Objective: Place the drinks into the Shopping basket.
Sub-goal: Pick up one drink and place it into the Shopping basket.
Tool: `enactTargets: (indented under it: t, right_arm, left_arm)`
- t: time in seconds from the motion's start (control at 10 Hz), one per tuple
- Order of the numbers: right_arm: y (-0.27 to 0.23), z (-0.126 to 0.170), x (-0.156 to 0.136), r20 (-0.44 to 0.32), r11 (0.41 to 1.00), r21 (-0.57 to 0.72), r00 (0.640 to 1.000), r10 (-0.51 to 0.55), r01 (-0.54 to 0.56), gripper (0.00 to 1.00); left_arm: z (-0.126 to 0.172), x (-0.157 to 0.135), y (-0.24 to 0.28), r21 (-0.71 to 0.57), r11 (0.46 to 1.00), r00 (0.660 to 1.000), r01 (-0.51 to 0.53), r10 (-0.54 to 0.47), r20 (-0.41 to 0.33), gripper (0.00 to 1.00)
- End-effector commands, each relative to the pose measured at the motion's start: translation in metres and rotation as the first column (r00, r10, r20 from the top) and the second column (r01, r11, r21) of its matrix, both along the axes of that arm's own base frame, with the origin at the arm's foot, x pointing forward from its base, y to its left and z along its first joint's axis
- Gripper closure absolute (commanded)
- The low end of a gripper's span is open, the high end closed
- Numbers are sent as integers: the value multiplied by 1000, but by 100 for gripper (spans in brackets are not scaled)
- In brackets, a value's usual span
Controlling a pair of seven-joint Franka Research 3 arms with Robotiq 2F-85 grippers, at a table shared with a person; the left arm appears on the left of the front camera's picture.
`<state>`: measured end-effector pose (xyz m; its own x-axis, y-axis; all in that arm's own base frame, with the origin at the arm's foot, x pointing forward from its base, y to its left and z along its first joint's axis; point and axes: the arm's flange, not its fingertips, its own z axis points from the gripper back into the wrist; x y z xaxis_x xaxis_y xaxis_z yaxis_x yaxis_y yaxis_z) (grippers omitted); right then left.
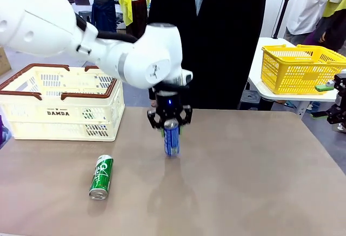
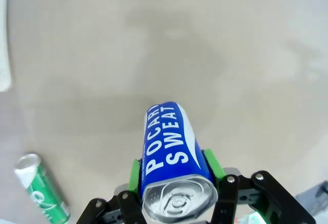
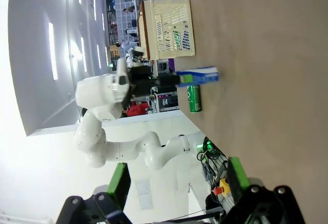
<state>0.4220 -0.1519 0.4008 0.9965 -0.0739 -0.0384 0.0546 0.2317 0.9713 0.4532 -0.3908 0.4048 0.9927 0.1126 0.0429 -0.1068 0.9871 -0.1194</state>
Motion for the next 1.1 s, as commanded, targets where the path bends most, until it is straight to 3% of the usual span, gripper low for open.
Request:
enactTargets:
  t: [0.0,0.1,0.2,0.4,0.5,0.7,0.9,1.0]
  right_arm:
    - [-2,2,-2,9,1000,1,1000,17,-17,0]
    - [-2,2,-2,9,1000,1,1000,17,-17,0]
    - [-2,2,-2,9,1000,1,1000,17,-17,0]
    - [-2,2,-2,9,1000,1,1000,17,-17,0]
    - [-2,2,-2,9,1000,1,1000,17,-17,0]
    - [-2,2,-2,9,1000,1,1000,17,-17,0]
    - [-2,2,-2,9,1000,1,1000,17,-17,0]
    - [-2,2,-2,9,1000,1,1000,17,-17,0]
  left_arm:
    - [115,27,48,-76,995,990,-64,73,118,100]
    - [174,48,78,-82,991,973,-105,120,198,100]
    - [220,66,114,-44,996,973,-79,86,212,100]
    - [276,83,201,-6,958,915,-288,277,294,100]
    - [290,82,256,-71,910,867,-408,410,284,100]
    - [264,76,343,-65,752,724,-656,651,228,100]
    - [216,77,397,-51,683,674,-729,728,122,100]
    - [192,76,417,-62,672,669,-738,740,64,100]
